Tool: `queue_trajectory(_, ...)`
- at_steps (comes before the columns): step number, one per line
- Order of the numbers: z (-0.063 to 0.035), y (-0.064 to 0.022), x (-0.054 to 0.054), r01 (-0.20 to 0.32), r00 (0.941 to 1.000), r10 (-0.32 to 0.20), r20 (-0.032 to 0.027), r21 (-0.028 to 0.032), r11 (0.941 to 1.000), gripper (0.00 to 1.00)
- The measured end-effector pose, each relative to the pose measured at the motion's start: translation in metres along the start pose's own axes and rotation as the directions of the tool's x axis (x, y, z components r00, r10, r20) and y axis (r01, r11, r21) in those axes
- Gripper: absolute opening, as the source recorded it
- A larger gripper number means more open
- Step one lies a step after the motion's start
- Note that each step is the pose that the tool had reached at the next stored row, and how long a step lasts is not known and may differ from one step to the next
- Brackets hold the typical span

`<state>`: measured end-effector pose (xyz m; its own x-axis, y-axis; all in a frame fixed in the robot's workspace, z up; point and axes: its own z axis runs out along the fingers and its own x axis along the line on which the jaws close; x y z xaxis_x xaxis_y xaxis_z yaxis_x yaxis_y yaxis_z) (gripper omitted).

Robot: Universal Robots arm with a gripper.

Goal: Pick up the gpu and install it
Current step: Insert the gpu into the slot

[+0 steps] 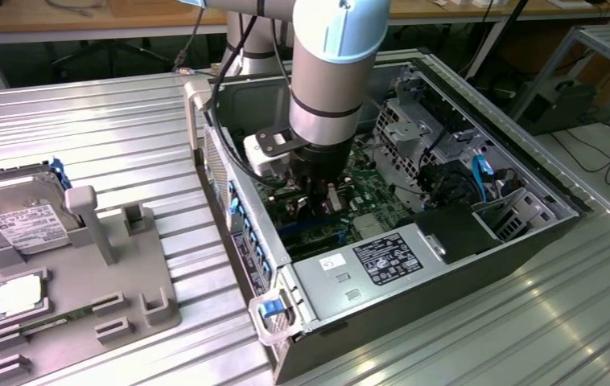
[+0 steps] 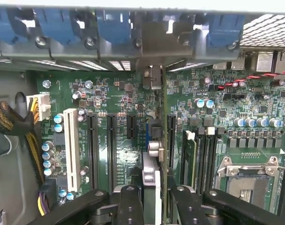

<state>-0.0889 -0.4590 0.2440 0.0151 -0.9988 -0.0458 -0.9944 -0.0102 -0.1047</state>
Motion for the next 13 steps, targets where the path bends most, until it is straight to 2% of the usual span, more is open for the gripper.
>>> queue_trajectory(1,0.0006,-0.0061,0.0002,0.0,1.0,0.0,-0.0003,-0.0001,1.0,0.29)
queue_trajectory(2,0.0006,-0.0079,0.0013,-0.003,1.0,0.003,-0.0008,-0.0006,1.0,0.29)
queue_trajectory(3,0.0007,-0.0079,0.0018,-0.021,0.9998,0.021,-0.0026,-0.0024,0.9998,0.29)
queue_trajectory(5,0.0002,-0.0042,0.0046,-0.022,0.9998,0.022,-0.0025,-0.0033,0.9998,0.29)
queue_trajectory(6,0.0,-0.0038,0.0045,-0.022,0.9998,0.022,-0.0028,-0.007,0.9997,0.29)
queue_trajectory(7,0.0001,-0.0037,0.0045,-0.022,0.9998,0.022,-0.0028,-0.0082,0.9997,0.29)
queue_trajectory(13,0.0008,-0.0026,0.0025,-0.022,0.9998,0.022,-0.0028,-0.0086,0.9997,0.29)
